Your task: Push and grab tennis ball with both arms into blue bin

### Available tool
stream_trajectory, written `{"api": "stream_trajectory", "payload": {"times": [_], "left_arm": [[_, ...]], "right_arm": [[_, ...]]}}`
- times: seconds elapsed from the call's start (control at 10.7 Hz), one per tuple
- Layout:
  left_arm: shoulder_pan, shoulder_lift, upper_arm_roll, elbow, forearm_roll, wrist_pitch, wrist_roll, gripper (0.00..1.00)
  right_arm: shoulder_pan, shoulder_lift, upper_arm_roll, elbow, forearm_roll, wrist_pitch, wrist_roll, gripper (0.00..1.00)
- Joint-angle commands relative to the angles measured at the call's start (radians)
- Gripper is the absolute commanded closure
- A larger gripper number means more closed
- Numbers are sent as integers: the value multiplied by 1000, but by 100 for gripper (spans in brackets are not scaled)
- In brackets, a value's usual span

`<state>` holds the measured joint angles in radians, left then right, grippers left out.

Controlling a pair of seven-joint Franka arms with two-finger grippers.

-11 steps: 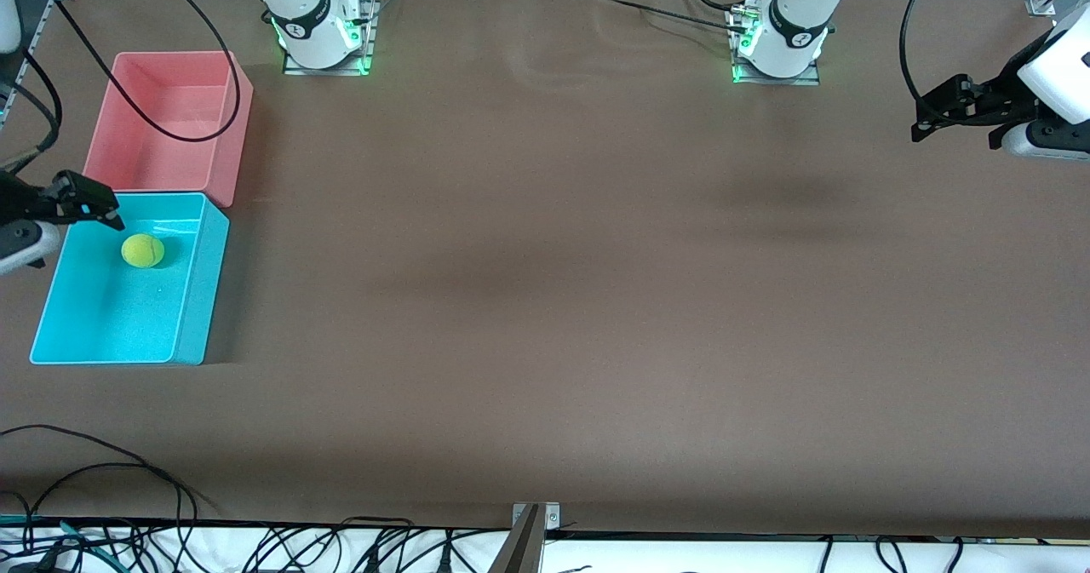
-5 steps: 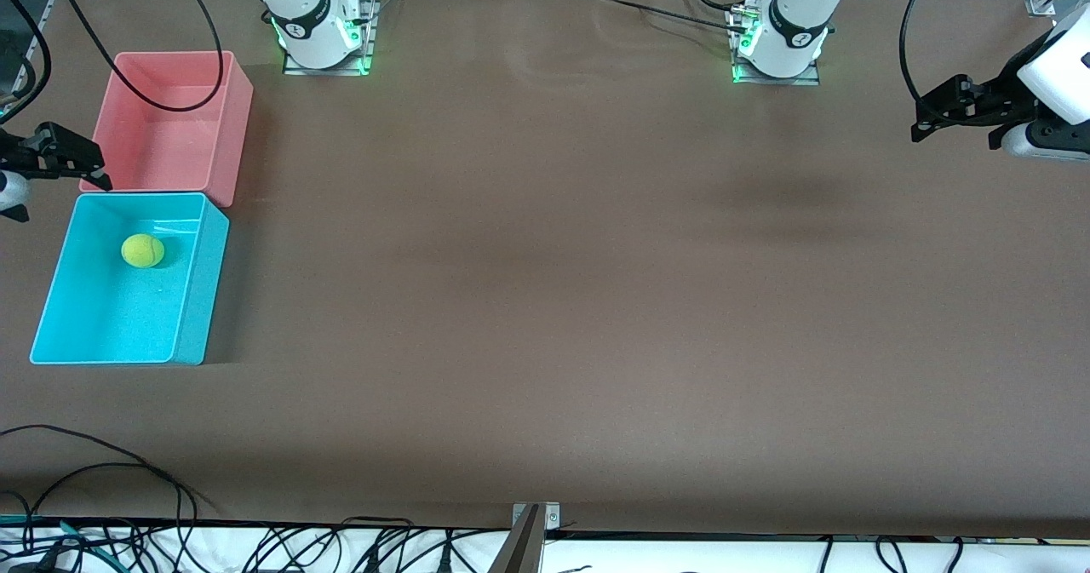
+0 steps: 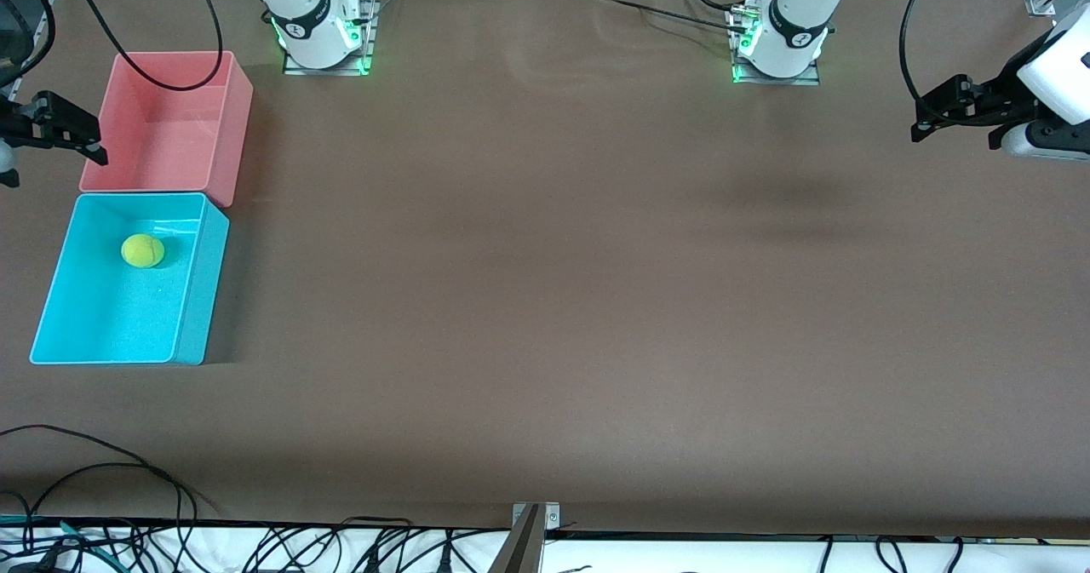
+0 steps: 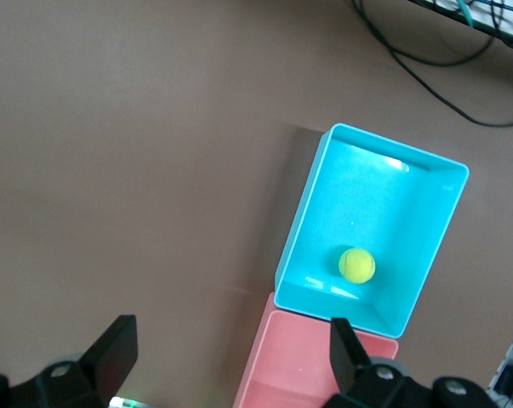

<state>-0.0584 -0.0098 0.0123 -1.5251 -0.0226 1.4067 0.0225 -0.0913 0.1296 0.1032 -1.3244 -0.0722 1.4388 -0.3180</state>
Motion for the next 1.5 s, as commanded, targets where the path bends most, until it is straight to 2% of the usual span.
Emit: {"api": "stream_trajectory", "payload": {"times": [0.0,0.09,0.38,1.22,1.41], "left_arm": [[2,10,-9,31,-23,-23,-12,0],[2,10,-9,31,-23,-23,-12,0],[2,8,-12,31,-23,-23,-13,0],[3,10,-11,31,-23,-23,-12,0],[8,10,-11,28,-23,-23,-12,0]], "right_arm": [[30,-62,-81,-74,72,15,146,0],[31,-70,-120,-103,125,20,169,0],[30,-84,-126,-179,131,74,215,0],[25,-76,-125,-167,114,61,221,0],[27,-76,-120,-165,118,65,273,0]]}}
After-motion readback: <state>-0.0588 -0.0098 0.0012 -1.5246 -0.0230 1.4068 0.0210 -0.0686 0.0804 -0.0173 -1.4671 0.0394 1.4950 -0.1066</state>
